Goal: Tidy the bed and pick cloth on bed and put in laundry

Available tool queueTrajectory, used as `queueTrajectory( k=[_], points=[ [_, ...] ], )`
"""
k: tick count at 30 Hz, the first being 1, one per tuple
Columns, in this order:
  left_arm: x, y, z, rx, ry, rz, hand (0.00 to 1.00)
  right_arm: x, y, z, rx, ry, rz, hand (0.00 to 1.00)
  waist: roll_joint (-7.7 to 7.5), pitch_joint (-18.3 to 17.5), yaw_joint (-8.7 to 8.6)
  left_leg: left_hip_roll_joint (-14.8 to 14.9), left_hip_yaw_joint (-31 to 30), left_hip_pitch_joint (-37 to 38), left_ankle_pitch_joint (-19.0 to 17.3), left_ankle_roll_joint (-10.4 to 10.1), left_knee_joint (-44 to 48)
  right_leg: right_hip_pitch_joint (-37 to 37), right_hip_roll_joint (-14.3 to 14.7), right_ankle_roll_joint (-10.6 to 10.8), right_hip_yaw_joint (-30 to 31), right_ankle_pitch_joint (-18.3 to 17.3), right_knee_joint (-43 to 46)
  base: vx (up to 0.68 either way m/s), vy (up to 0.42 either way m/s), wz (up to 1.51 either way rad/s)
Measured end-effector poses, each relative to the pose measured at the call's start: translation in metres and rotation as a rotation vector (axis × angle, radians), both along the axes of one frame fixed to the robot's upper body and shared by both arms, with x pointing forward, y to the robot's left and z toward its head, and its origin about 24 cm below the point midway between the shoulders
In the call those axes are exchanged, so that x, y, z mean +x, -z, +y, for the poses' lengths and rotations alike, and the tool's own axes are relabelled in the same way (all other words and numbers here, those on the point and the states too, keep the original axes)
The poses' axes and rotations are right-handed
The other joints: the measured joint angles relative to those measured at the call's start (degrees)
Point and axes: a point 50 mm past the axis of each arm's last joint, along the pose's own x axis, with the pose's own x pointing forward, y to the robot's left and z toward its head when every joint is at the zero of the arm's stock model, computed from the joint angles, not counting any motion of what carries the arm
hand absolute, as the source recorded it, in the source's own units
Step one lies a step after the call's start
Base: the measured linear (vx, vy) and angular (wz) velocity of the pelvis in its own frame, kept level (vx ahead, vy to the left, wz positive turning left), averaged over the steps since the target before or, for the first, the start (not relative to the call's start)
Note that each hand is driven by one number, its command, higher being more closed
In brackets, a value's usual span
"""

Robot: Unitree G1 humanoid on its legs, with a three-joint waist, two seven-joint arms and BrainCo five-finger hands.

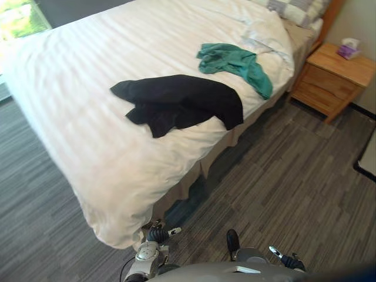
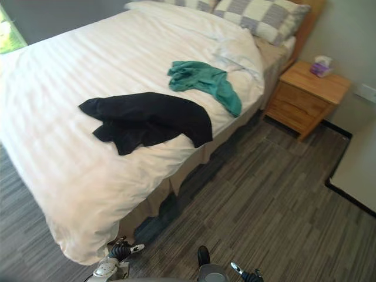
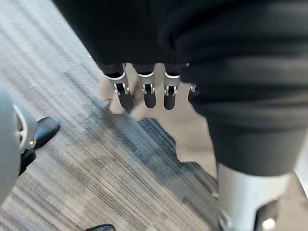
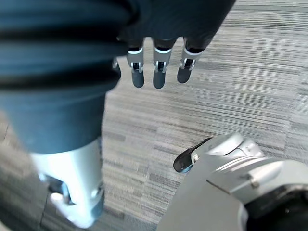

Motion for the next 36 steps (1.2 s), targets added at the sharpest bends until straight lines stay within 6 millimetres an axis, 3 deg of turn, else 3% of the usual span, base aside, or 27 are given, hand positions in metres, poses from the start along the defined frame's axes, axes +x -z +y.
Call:
queueTrajectory(
  k=[1, 2, 3, 4, 5, 6, 7, 8, 10, 12, 17, 18, 19, 20, 21, 22, 23, 24, 25, 26, 28, 33, 34, 36],
  points=[
    [-0.002, 0.001, -0.003, -0.012, -0.016, 0.002, 0.0, 0.0, 0.001, 0.001, 0.0, -0.018, 0.008, 0.0, -0.5, 0.5, 0.44, -2.1, -12.8, -3.1, -3.1, 3.4, 4.9, -1.1, 0.0, -0.1, 4.1, -0.8, 0.6, -0.07, 0.054, -1.19],
    [-0.004, 0.001, -0.007, -0.019, -0.027, 0.002, 0.0, 0.004, 0.0, -0.002, -0.008, -0.035, 0.008, 0.0, -0.11, 0.7, 0.69, -5.0, -20.8, -3.8, -5.6, 3.6, 5.3, -1.4, 0.1, -0.3, 6.5, -0.9, 0.4, -0.09, 0.182, -1.75],
    [-0.002, 0.0, -0.008, -0.018, -0.039, -0.014, 0.0, 0.007, 0.0, -0.006, -0.026, -0.061, 0.019, 0.0, 1.24, 0.9, 1.42, -10.3, -32.1, -4.2, -9.7, 4.0, 4.5, -2.5, 1.2, -0.9, 10.4, -1.2, 0.2, -0.07, 0.204, -1.81],
    [-0.002, 0.0, -0.008, -0.017, -0.043, -0.014, 0.0, 0.009, -0.002, -0.01, -0.046, -0.081, 0.02, 0.0, 2.4, 1.0, 1.6, -12.6, -36.2, -3.9, -11.4, 4.9, 1.8, -3.3, 2.8, -0.9, 12.0, -1.2, 0.1, -0.11, 0.243, -2.11],
    [-0.004, 0.001, -0.011, -0.033, -0.062, -0.012, 0.0, 0.01, -0.005, -0.02, -0.079, -0.1, 0.019, 0.0, 4.8, 0.8, 1.19, -11.2, -36.6, -3.2, -16.5, 6.5, -2.3, -4.4, 5.7, -1.0, 11.2, -1.2, -0.1, -0.11, 0.168, -1.62],
    [-0.007, 0.003, -0.008, -0.027, -0.072, 0.002, 0.0, 0.011, -0.003, -0.017, -0.071, -0.097, 0.026, 0.0, 5.38, 1.1, 1.65, -10.3, -33.6, -2.8, -16.7, 6.4, -2.0, -5.7, 6.0, -0.6, 10.5, -0.7, 2.6, -0.11, 0.135, -1.4],
    [-0.006, 0.002, -0.005, -0.02, -0.083, 0.0, 0.0, 0.007, -0.003, -0.017, -0.074, -0.109, 0.043, 0.0, 4.46, 0.9, 1.07, -10.0, -30.9, -2.2, -16.6, 6.2, -2.5, -9.3, 6.9, -1.1, 7.6, -1.3, 11.7, 0.0, 0.069, -1.03],
    [-0.007, 0.002, -0.002, -0.013, -0.079, 0.005, 0.0, 0.001, -0.002, -0.016, -0.073, -0.111, 0.059, 0.0, 3.48, 1.0, 1.0, -10.5, -29.4, -0.6, -16.3, 5.7, -3.8, -9.5, 6.7, -1.0, 6.3, -2.9, 12.4, 0.07, 0.063, -1.02],
    [-0.015, 0.006, -0.005, -0.015, -0.063, 0.043, 0.0, -0.014, 0.0, -0.015, -0.072, -0.113, 0.095, 0.0, 3.27, 0.1, 0.38, -10.6, -27.7, 1.0, -14.5, 4.8, -7.5, -8.4, 6.9, -0.5, 7.6, -0.8, 7.8, 0.1, 0.056, -0.63],
    [-0.01, 0.006, -0.009, -0.009, -0.02, 0.047, 0.0, -0.019, 0.001, -0.011, -0.06, -0.107, 0.106, 0.0, 3.01, 0.2, -0.38, -11.6, -26.5, 2.3, -11.9, 4.0, -11.3, -9.1, 6.9, 0.2, 9.3, 1.0, 6.2, 0.12, 0.041, -0.38],
    [-0.003, 0.005, -0.01, -0.015, -0.033, 0.03, 0.0, -0.009, 0.001, -0.006, -0.057, -0.123, 0.077, 0.0, 2.14, 0.7, -0.53, -13.1, -22.1, 3.3, -10.7, 4.3, -11.2, -8.9, 7.3, 0.8, 14.5, 3.2, 4.0, 0.06, 0.034, -0.58],
    [-0.003, 0.004, -0.008, -0.02, -0.063, 0.026, 0.0, -0.005, 0.0, -0.004, -0.062, -0.135, 0.07, 0.0, 1.37, 1.3, -0.02, -13.3, -20.0, 3.4, -10.7, 4.3, -10.6, -9.0, 7.7, 0.9, 15.3, 3.8, 3.6, -0.07, -0.005, -0.61],
    [-0.002, 0.004, -0.006, -0.022, -0.08, 0.02, 0.0, -0.001, 0.0, -0.001, -0.06, -0.14, 0.06, 0.0, 0.41, 1.8, 0.42, -13.0, -17.7, 3.3, -10.7, 4.3, -10.0, -9.4, 7.3, -0.8, 13.4, 2.7, 3.2, -0.14, -0.034, -0.81],
    [0.0, 0.002, -0.004, -0.027, -0.122, 0.005, 0.0, 0.009, -0.002, 0.001, -0.076, -0.141, 0.037, 0.0, 0.72, 2.7, 0.64, -11.5, -13.1, 2.8, -10.7, 4.4, -9.7, -11.8, 4.9, -6.6, -1.4, -4.0, 6.3, -0.14, -0.049, -0.68],
    [-0.001, 0.002, -0.004, -0.032, -0.138, 0.005, 0.0, 0.014, -0.004, -0.001, -0.088, -0.142, 0.026, 0.0, 1.81, 3.1, 0.74, -10.3, -12.1, 2.5, -10.9, 4.5, -9.8, -14.1, 4.4, -6.3, -6.4, -5.0, 11.1, -0.07, -0.044, -0.64],
    [-0.002, 0.002, -0.003, -0.029, -0.147, 0.005, 0.0, 0.015, -0.005, -0.003, -0.101, -0.139, 0.023, 0.0, 1.61, 3.0, 0.81, -9.6, -11.1, 2.2, -11.0, 4.4, -10.3, -17.7, 2.6, -6.8, -12.0, -6.8, 22.0, 0.09, -0.058, -0.27],
    [-0.004, 0.003, -0.003, -0.027, -0.152, 0.012, 0.0, 0.012, -0.004, 0.0, -0.106, -0.131, 0.031, 0.0, 0.64, 3.0, 0.55, -9.8, -11.0, 3.1, -11.3, 3.9, -10.5, -18.8, 0.2, -6.1, -14.9, -11.7, 33.7, 0.13, -0.083, -0.15],
    [-0.003, 0.002, -0.001, -0.023, -0.157, 0.004, 0.0, 0.007, -0.003, 0.004, -0.099, -0.13, 0.046, 0.0, -0.02, 2.8, 0.85, -10.2, -11.0, 3.5, -11.4, 3.8, -10.3, -18.1, -0.6, -5.8, -14.6, -14.5, 36.1, 0.14, -0.131, -0.23],
    [-0.002, 0.0, 0.003, -0.014, -0.166, -0.008, 0.0, 0.002, -0.001, 0.009, -0.098, -0.146, 0.063, 0.0, -1.99, 2.3, 1.24, -12.1, -10.8, 4.3, -11.4, 3.8, -9.5, -17.4, -0.8, -6.0, -13.3, -17.3, 35.9, 0.07, -0.16, -0.68],
    [-0.003, 0.001, 0.004, -0.013, -0.179, -0.002, 0.0, 0.002, -0.001, 0.006, -0.118, -0.173, 0.067, 0.0, -1.74, 2.1, 1.73, -12.0, -10.7, 4.0, -11.3, 4.0, -8.0, -15.1, 0.2, -4.9, -11.2, -18.8, 31.9, 0.06, -0.149, -0.82],
    [-0.005, 0.003, -0.001, -0.017, -0.18, 0.014, 0.0, 0.0, -0.001, 0.002, -0.133, -0.18, 0.079, 0.0, -0.28, 2.0, 1.58, -10.9, -11.2, 2.9, -10.5, 5.1, -5.8, -13.5, 1.6, -4.3, -10.2, -17.1, 26.8, 0.03, -0.102, -0.59],
    [-0.004, 0.003, -0.001, -0.008, -0.146, 0.018, 0.0, -0.019, 0.005, 0.002, -0.1, -0.156, 0.162, 0.0, -0.7, 1.6, 1.87, -12.0, -15.8, 0.1, -9.0, 4.8, -10.8, -6.5, 3.7, -3.6, -7.4, -10.1, 13.0, 0.02, -0.067, -0.27],
    [-0.026, 0.011, 0.01, 0.022, -0.118, 0.114, 0.0, -0.014, 0.007, 0.004, -0.036, -0.153, 0.149, 0.0, -0.7, -0.7, 1.82, -12.9, -17.5, 2.0, -8.5, 4.5, -11.8, 2.1, 3.8, -2.3, -5.5, -2.0, -2.4, 0.0, 0.0, -0.07],
    [-0.026, 0.011, 0.01, 0.022, -0.118, 0.114, 0.0, -0.014, 0.007, 0.004, -0.036, -0.153, 0.149, 0.0, -0.7, -0.7, 1.82, -12.9, -17.5, 2.0, -8.5, 4.5, -11.8, 2.1, 3.8, -2.3, -5.5, -2.0, -2.4, 0.0, 0.0, 0.0]
  ],
)
